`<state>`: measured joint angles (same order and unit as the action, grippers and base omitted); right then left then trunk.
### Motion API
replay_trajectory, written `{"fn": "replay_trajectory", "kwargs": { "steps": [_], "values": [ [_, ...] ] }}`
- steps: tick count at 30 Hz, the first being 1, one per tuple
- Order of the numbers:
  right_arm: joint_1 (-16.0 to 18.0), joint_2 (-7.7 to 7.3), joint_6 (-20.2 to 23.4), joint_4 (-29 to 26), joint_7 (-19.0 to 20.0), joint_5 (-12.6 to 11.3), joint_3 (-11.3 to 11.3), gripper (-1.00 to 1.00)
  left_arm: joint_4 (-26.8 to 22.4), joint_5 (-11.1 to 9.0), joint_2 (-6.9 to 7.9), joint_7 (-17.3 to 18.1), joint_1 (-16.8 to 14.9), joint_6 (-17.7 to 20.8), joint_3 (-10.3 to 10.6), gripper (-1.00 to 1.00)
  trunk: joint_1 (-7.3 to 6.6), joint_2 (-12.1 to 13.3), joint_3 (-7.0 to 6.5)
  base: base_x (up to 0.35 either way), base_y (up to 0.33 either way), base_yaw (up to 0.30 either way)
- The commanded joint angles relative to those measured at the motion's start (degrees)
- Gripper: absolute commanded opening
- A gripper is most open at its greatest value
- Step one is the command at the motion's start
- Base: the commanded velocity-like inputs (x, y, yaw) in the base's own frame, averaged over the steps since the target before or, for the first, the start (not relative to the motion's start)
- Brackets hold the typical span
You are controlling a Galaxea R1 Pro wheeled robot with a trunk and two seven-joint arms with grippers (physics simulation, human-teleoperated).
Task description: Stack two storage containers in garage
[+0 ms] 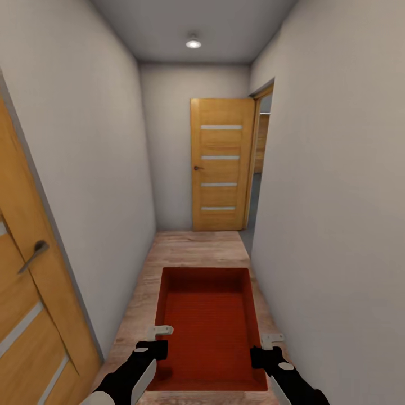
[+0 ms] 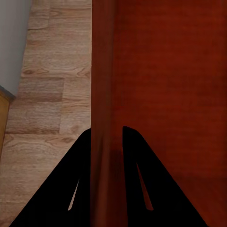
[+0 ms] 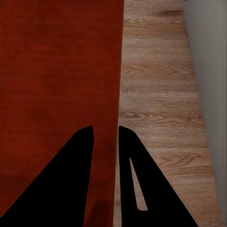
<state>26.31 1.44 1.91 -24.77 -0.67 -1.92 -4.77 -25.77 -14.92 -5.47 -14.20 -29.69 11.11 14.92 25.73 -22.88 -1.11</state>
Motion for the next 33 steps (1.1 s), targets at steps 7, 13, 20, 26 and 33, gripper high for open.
{"fn": "replay_trajectory", "kwargs": {
  "steps": [7,13,20,26,33],
  "values": [
    [0.1,2.61,0.2,-3.2,-0.1,-1.7,0.7,-1.0,-0.1,-1.2,-3.59,-0.6,0.1,0.1,4.0,-1.0,0.05,0.0,0.03,0.328,0.0,0.0],
    [0.1,2.61,0.2,-3.2,-0.1,-1.7,0.7,-1.0,-0.1,-1.2,-3.59,-0.6,0.1,0.2,4.0,-1.0,0.05,0.0,0.03,0.328,0.0,0.0],
    [0.1,2.61,0.2,-3.2,-0.1,-1.7,0.7,-1.0,-0.1,-1.2,-3.59,-0.6,0.1,0.1,4.0,-1.0,0.05,0.0,0.03,0.328,0.0,0.0],
    [0.1,2.61,0.2,-3.2,-0.1,-1.7,0.7,-1.0,-0.1,-1.2,-3.56,-0.6,0.1,0.2,4.0,-1.0,0.05,0.0,0.03,0.328,0.0,0.0],
    [0.1,2.61,0.2,-3.2,-0.1,-1.7,0.7,-1.0,-0.1,-1.2,-3.58,-0.6,0.1,0.1,4.0,-1.0,0.05,0.0,0.03,0.328,0.0,0.0]
  ]
}}
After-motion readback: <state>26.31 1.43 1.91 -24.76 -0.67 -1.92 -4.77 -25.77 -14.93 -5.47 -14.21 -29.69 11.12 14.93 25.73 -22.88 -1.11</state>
